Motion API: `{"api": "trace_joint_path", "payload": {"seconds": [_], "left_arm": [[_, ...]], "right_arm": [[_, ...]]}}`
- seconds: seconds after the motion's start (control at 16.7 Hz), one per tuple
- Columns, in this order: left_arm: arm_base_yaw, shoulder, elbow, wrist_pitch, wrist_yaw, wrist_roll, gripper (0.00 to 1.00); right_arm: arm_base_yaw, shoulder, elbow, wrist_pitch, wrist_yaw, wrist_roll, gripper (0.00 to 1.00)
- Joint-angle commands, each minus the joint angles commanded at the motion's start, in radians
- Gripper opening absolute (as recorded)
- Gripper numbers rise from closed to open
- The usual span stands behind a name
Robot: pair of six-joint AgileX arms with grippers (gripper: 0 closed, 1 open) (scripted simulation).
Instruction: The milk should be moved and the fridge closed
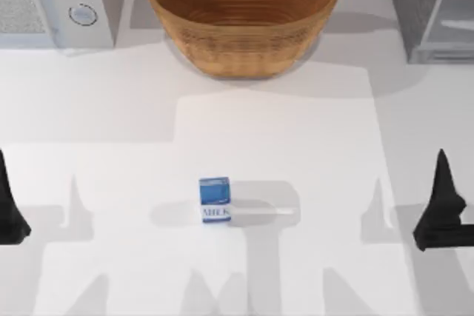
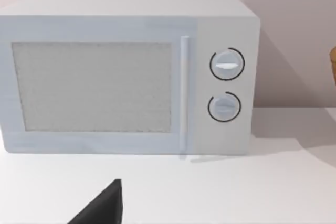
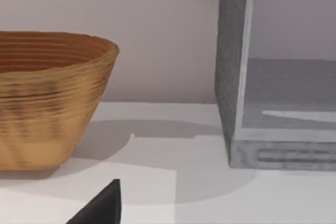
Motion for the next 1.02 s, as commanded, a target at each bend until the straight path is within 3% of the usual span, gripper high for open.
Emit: {"api": "trace_joint_path", "payload": {"seconds": [0.18,0.6,1.02], "left_arm": [[0.000,0.000,0.000,0.000,0.000,0.000,1.00],[0.000,0.000,0.000,0.000,0.000,0.000,1.00],[0.000,0.000,0.000,0.000,0.000,0.000,1.00]], "right_arm": [[0.038,0.050,0.002,0.050,0.064,0.001,1.00],[0.049,0.082,0.023,0.074,0.073,0.001,1.00],[0.168,0.523,0.271,0.320,0.181,-0.007,1.00]]}}
